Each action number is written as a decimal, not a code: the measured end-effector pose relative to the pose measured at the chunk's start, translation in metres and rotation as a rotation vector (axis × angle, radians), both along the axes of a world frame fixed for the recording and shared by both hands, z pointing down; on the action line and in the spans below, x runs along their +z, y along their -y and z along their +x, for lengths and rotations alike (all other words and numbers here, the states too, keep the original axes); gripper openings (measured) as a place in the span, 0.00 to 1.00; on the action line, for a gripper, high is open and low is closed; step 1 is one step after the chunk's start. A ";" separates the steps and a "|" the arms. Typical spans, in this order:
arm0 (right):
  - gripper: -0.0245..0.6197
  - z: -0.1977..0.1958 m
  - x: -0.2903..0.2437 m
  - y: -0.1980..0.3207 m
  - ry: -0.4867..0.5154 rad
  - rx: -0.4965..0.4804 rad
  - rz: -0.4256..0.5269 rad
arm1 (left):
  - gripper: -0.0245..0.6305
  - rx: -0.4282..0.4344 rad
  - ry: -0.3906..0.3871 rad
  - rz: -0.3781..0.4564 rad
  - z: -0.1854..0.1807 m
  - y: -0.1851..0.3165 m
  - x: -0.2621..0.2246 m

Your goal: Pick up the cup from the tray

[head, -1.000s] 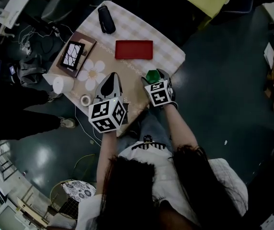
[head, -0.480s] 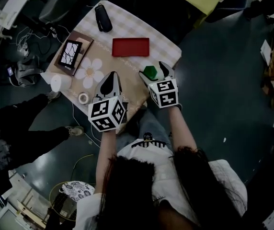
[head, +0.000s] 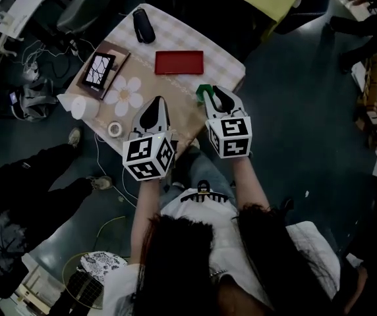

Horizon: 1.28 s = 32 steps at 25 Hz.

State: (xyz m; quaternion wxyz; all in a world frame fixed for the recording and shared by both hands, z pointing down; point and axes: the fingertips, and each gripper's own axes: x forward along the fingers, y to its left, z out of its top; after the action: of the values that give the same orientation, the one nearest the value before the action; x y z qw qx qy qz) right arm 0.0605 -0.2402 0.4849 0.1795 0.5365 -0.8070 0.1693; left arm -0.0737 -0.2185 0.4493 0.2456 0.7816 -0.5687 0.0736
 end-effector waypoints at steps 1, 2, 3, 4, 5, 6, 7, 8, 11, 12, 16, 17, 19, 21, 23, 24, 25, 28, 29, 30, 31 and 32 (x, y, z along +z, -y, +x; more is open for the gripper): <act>0.13 -0.001 -0.004 -0.006 -0.007 0.012 0.014 | 0.04 0.001 -0.004 0.004 -0.002 -0.007 -0.001; 0.09 -0.002 -0.008 -0.012 -0.014 0.022 0.027 | 0.04 0.002 -0.009 0.006 -0.003 -0.014 -0.002; 0.06 -0.004 -0.012 -0.018 -0.019 0.029 0.038 | 0.04 0.004 -0.014 0.009 -0.005 -0.021 -0.003; 0.06 -0.006 -0.015 -0.024 -0.019 0.035 0.044 | 0.04 0.007 -0.018 0.012 -0.007 -0.029 -0.004; 0.06 -0.008 -0.017 -0.029 -0.013 0.042 0.047 | 0.04 0.010 -0.021 0.015 -0.008 -0.037 -0.005; 0.06 -0.010 -0.020 -0.035 -0.004 0.049 0.046 | 0.04 0.012 -0.021 0.017 -0.011 -0.045 -0.006; 0.06 -0.012 -0.022 -0.042 0.003 0.057 0.044 | 0.04 0.013 -0.019 0.019 -0.013 -0.053 -0.007; 0.05 -0.014 -0.024 -0.048 0.004 0.064 0.043 | 0.04 0.014 -0.016 0.022 -0.016 -0.061 -0.009; 0.05 -0.022 -0.031 -0.068 -0.010 0.085 0.041 | 0.04 0.016 -0.013 0.034 -0.025 -0.083 -0.016; 0.05 -0.025 -0.033 -0.075 -0.012 0.091 0.039 | 0.04 0.016 -0.017 0.035 -0.028 -0.091 -0.018; 0.05 -0.040 -0.042 -0.102 -0.015 0.098 0.045 | 0.04 0.026 -0.027 0.047 -0.038 -0.118 -0.027; 0.05 -0.044 -0.045 -0.108 -0.019 0.099 0.050 | 0.04 0.031 -0.030 0.053 -0.040 -0.123 -0.030; 0.05 -0.050 -0.051 -0.119 -0.025 0.100 0.059 | 0.04 0.041 -0.032 0.062 -0.043 -0.134 -0.034; 0.05 -0.055 -0.058 -0.132 -0.030 0.102 0.065 | 0.04 0.051 -0.028 0.066 -0.046 -0.147 -0.039; 0.05 -0.059 -0.066 -0.144 -0.037 0.105 0.073 | 0.04 0.060 -0.024 0.067 -0.048 -0.160 -0.042; 0.05 -0.061 -0.069 -0.150 -0.040 0.105 0.076 | 0.04 0.064 -0.022 0.066 -0.049 -0.166 -0.042; 0.05 -0.062 -0.071 -0.154 -0.042 0.106 0.079 | 0.04 0.065 -0.023 0.065 -0.050 -0.170 -0.042; 0.05 -0.064 -0.072 -0.163 -0.047 0.106 0.081 | 0.04 0.068 -0.030 0.059 -0.050 -0.176 -0.038; 0.05 -0.064 -0.072 -0.165 -0.048 0.104 0.080 | 0.04 0.068 -0.029 0.059 -0.051 -0.178 -0.038; 0.05 -0.065 -0.072 -0.168 -0.050 0.101 0.080 | 0.04 0.069 -0.027 0.060 -0.051 -0.180 -0.038; 0.05 -0.066 -0.072 -0.171 -0.051 0.099 0.079 | 0.04 0.070 -0.023 0.061 -0.051 -0.182 -0.039; 0.05 -0.067 -0.073 -0.174 -0.053 0.096 0.078 | 0.04 0.072 -0.019 0.063 -0.051 -0.184 -0.040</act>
State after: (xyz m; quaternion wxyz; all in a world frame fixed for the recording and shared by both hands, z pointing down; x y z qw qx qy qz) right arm -0.0065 -0.0659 0.4120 0.1715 0.5855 -0.7813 0.1319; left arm -0.1245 -0.0340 0.4089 0.2234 0.8097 -0.5397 0.0571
